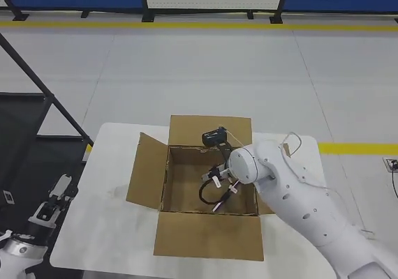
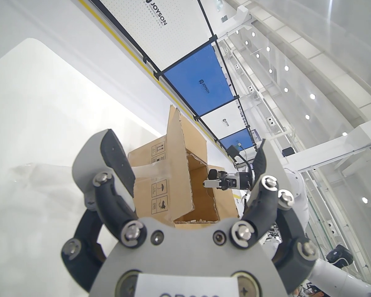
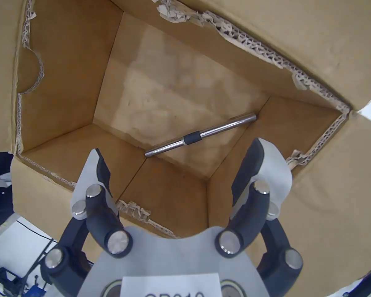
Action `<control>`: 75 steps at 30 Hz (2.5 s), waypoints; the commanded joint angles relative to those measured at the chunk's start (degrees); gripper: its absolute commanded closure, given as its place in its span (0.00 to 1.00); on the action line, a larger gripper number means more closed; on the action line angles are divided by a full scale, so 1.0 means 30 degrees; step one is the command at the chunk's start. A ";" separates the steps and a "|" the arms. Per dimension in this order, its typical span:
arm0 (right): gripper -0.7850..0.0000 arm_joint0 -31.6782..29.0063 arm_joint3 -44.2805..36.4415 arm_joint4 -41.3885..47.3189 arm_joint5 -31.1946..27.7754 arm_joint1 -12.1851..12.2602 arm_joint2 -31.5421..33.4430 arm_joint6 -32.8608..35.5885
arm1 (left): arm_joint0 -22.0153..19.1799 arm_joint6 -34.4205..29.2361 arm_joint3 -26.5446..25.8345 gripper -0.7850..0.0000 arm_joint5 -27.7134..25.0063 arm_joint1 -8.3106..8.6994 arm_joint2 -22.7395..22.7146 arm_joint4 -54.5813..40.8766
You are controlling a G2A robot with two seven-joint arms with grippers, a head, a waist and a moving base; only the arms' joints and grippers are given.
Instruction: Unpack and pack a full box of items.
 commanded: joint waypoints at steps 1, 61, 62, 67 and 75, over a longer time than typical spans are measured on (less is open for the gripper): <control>0.00 0.0019 0.0016 0.0009 -0.0065 0.0002 -0.0004 0.0012 | -0.0192 -0.0322 0.0104 0.00 0.0008 0.0054 -0.0074 -0.0046; 0.00 -0.1620 0.7362 0.3463 1.1727 -0.3933 -0.1953 -0.8919 | -0.1600 -0.0610 0.1114 0.00 0.0457 0.0732 0.1142 -0.0087; 0.00 -0.1640 0.7493 0.3613 1.1876 -0.3904 -0.1780 -0.9068 | -0.1604 -0.0611 0.1137 0.00 0.0455 0.0740 0.1156 -0.0075; 0.22 -0.1740 0.7719 0.3947 1.1755 -0.3734 -0.1408 -0.8948 | -0.1626 -0.0569 0.1177 0.00 0.0495 0.0778 0.1162 -0.0113; 0.55 -0.1809 0.7991 0.4129 1.2040 -0.3653 -0.1573 -0.9232 | -0.1718 -0.0549 0.1211 0.00 0.0511 0.0842 0.1190 -0.0154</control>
